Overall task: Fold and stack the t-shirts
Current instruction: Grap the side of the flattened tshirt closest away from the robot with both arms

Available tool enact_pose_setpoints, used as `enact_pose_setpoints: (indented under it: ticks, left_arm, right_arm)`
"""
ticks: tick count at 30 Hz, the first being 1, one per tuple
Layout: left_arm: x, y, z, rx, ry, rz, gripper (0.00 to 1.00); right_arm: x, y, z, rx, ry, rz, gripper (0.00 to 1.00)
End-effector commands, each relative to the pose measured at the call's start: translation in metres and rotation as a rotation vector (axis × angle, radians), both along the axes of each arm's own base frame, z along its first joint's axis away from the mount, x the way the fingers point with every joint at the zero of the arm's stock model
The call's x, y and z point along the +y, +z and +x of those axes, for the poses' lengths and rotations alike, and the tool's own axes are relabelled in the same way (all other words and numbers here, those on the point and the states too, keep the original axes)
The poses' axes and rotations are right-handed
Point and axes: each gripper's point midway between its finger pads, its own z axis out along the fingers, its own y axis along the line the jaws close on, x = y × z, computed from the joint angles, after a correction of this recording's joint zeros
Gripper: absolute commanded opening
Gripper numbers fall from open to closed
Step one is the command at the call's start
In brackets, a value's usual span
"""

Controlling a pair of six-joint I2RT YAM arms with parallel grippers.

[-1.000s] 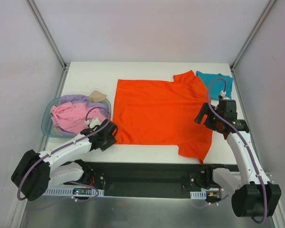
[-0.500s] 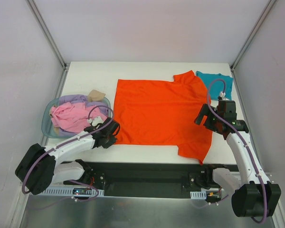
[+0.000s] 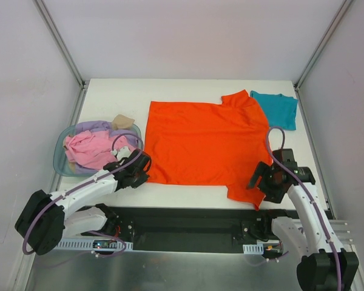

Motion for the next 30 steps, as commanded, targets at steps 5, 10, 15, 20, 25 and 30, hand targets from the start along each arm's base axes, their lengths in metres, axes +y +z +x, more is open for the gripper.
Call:
enact_pose_setpoints:
  ticks: [5, 10, 15, 20, 25, 30]
  left_arm:
    - [-0.006, 0.019, 0.004, -0.069, -0.037, -0.049, 0.0]
    - [-0.002, 0.027, 0.008, -0.12, -0.04, -0.04, 0.0]
    - [-0.004, 0.035, 0.01, -0.145, -0.046, -0.058, 0.0]
    - [-0.003, 0.036, 0.01, -0.155, -0.038, -0.067, 0.0]
    - [-0.006, 0.042, 0.012, -0.166, -0.053, -0.071, 0.0]
    - [-0.007, 0.053, 0.022, -0.194, -0.055, -0.057, 0.0]
  right_arm:
    - [0.024, -0.024, -0.034, 0.13, -0.063, 0.109, 0.73]
    - [0.019, -0.035, -0.021, 0.175, -0.033, 0.057, 0.65]
    - [0.014, -0.046, -0.01, 0.228, -0.033, 0.007, 0.4]
    - [0.005, -0.048, -0.007, 0.212, -0.05, -0.044, 0.15]
    - [0.002, -0.034, 0.002, 0.177, -0.001, -0.06, 0.01]
    - [-0.006, -0.005, 0.019, 0.118, 0.03, -0.116, 0.01]
